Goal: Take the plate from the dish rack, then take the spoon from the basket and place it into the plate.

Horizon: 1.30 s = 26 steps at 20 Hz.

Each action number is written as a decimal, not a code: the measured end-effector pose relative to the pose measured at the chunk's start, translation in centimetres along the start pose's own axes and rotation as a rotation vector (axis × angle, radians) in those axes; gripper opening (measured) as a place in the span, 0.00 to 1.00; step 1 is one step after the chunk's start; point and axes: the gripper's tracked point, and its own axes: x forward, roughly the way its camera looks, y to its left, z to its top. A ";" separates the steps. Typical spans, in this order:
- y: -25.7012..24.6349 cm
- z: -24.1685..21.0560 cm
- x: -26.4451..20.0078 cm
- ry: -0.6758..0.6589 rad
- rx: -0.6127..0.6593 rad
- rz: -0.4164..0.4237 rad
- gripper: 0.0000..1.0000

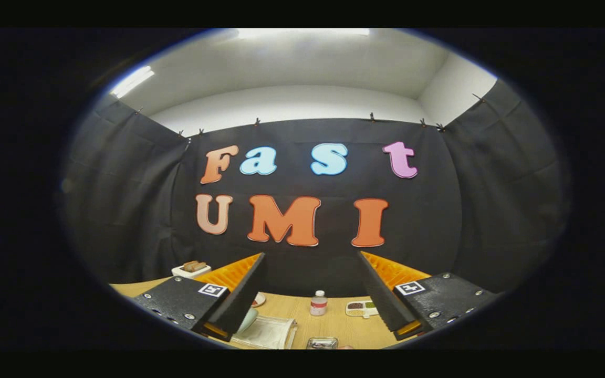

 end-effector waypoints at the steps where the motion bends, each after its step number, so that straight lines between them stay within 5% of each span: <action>1: 0.1 -0.1 0.1 0.001 -0.001 0.002 1.00; 10: 1.2 -2.1 2.0 0.066 0.015 0.036 1.00; 26: 9.4 -14.7 5.9 0.617 0.162 0.213 1.00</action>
